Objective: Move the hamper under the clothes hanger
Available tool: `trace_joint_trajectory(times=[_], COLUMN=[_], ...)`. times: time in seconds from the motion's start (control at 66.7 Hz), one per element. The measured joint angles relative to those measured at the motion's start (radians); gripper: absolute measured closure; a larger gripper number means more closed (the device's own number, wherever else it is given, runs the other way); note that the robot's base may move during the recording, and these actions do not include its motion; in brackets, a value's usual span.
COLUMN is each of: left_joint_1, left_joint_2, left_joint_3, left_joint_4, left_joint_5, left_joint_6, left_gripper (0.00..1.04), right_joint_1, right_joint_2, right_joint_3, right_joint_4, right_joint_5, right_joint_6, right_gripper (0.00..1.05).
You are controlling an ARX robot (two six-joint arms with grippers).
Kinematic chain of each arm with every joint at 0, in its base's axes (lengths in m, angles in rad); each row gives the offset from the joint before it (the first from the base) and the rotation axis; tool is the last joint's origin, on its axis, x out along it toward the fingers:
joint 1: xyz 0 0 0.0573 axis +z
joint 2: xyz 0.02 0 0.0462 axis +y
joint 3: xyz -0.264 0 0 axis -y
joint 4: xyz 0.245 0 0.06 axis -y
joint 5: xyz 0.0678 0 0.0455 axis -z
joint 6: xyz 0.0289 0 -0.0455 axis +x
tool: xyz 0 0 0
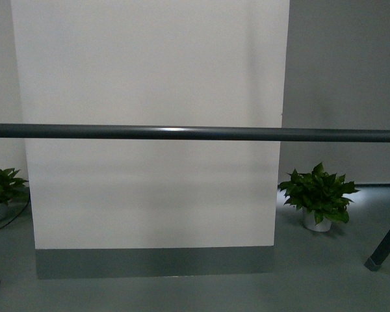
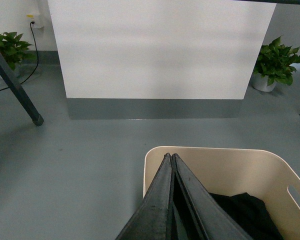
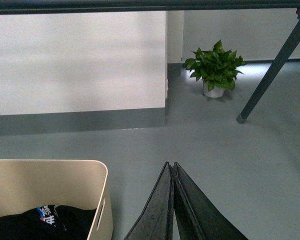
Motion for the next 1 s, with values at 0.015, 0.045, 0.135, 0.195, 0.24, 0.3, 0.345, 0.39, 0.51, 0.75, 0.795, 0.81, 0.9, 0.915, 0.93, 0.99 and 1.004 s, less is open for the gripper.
trace_joint_trajectory(times=[0.015,0.045,0.135,0.195,0.24,0.3,0.345,0.39,0.51,0.75,0.795,0.81,0.9,0.915,0.93,0.99,1.004], left_joint_1=[0.000,0.000,0.000,0.000,0.000,0.000,0.000,0.000,0.000,0.000,0.000,0.000,0.000,0.000,0.000,0.000,0.000], left_joint_2=[0.000,-0.001,-0.002,-0.002,-0.002,-0.002,-0.002,-0.002,-0.002,-0.002,-0.002,-0.002,-0.002,-0.002,-0.002,-0.002,-0.002], left_joint_3=[0.000,0.000,0.000,0.000,0.000,0.000,0.000,0.000,0.000,0.000,0.000,0.000,0.000,0.000,0.000,0.000,0.000], left_joint_4=[0.000,0.000,0.000,0.000,0.000,0.000,0.000,0.000,0.000,0.000,0.000,0.000,0.000,0.000,0.000,0.000,0.000], left_joint_5=[0.000,0.000,0.000,0.000,0.000,0.000,0.000,0.000,0.000,0.000,0.000,0.000,0.000,0.000,0.000,0.000,0.000], left_joint_6=[0.000,0.000,0.000,0.000,0.000,0.000,0.000,0.000,0.000,-0.001,-0.001,-0.001,-0.001,-0.001,-0.001,-0.001,-0.001], left_gripper=[1.01,1.01,1.01,1.01,1.01,1.01,1.01,1.01,1.01,0.67,0.61,0.58,0.45,0.42,0.40,0.31,0.27], right_joint_1=[0.000,0.000,0.000,0.000,0.000,0.000,0.000,0.000,0.000,0.000,0.000,0.000,0.000,0.000,0.000,0.000,0.000], right_joint_2=[0.000,0.000,-0.001,-0.001,-0.001,-0.001,-0.001,-0.001,-0.001,-0.001,-0.001,-0.001,-0.001,-0.001,-0.001,-0.001,-0.001], right_joint_3=[0.000,0.000,0.000,0.000,0.000,0.000,0.000,0.000,0.000,0.000,0.000,0.000,0.000,0.000,0.000,0.000,0.000], right_joint_4=[0.000,0.000,0.000,0.000,0.000,0.000,0.000,0.000,0.000,0.000,0.000,0.000,0.000,0.000,0.000,0.000,0.000], right_joint_5=[0.000,0.000,0.000,0.000,0.000,0.000,0.000,0.000,0.000,0.000,0.000,0.000,0.000,0.000,0.000,0.000,0.000], right_joint_6=[0.000,0.000,0.000,0.000,0.000,0.000,0.000,0.000,0.000,-0.001,-0.001,-0.001,-0.001,-0.001,-0.001,-0.001,-0.001], right_gripper=[1.03,1.03,1.03,1.03,1.03,1.03,1.03,1.03,1.03,0.87,0.80,0.79,0.64,0.61,0.59,0.50,0.49])
